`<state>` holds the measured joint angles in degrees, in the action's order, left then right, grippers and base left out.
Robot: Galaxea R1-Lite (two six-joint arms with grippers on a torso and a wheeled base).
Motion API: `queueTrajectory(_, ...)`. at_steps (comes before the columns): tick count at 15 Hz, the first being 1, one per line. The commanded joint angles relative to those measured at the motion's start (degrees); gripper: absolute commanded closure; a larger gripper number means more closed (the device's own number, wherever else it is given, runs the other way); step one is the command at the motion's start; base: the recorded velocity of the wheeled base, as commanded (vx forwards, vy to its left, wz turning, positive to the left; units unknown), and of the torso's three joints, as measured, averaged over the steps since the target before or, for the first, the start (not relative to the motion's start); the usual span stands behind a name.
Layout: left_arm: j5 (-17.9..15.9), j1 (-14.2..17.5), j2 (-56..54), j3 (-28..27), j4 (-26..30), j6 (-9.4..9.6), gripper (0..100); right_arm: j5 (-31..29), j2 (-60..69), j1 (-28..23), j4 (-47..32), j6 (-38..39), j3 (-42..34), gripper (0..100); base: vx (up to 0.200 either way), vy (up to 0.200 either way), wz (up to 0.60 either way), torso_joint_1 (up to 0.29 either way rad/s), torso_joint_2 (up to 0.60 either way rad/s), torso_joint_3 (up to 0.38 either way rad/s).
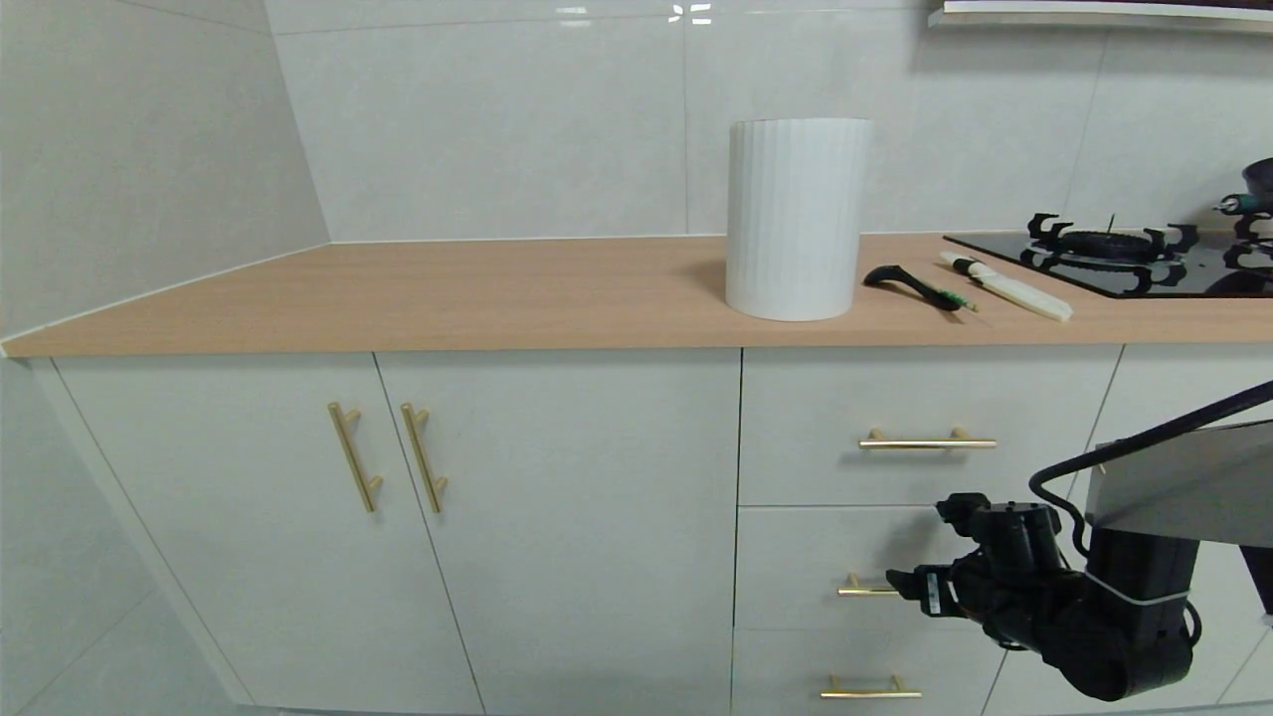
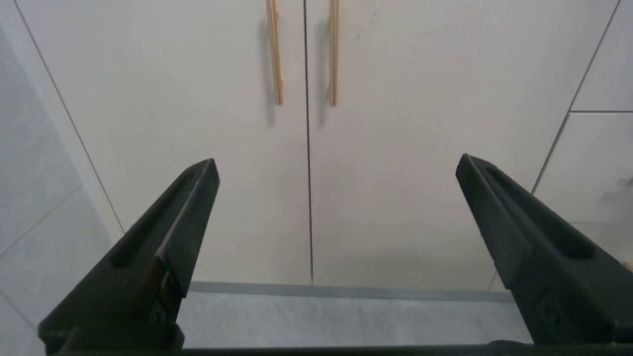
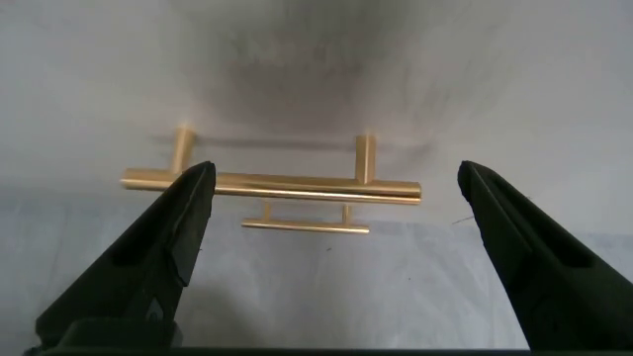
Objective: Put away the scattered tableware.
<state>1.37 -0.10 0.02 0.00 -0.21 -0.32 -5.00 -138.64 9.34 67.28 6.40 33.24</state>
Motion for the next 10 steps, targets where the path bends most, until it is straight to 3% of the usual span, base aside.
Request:
queueTrajectory(1, 0.04, 0.01, -0.02, 0.00, -0.06, -0.03, 0, -0.28, -2.33, 0.07, 0.04, -0.07, 1.39, 0, 0.000, 0.000, 0.00, 0.000, 0.00, 0.000)
queueTrajectory(10, 0.04, 0.01, -0.02, 0.00, 0.03, -0.03, 0, -3.09, -4.71, 0.51, -3.82, -0.34, 5.96, 0, 0.000, 0.000, 0.00, 0.000, 0.00, 0.000)
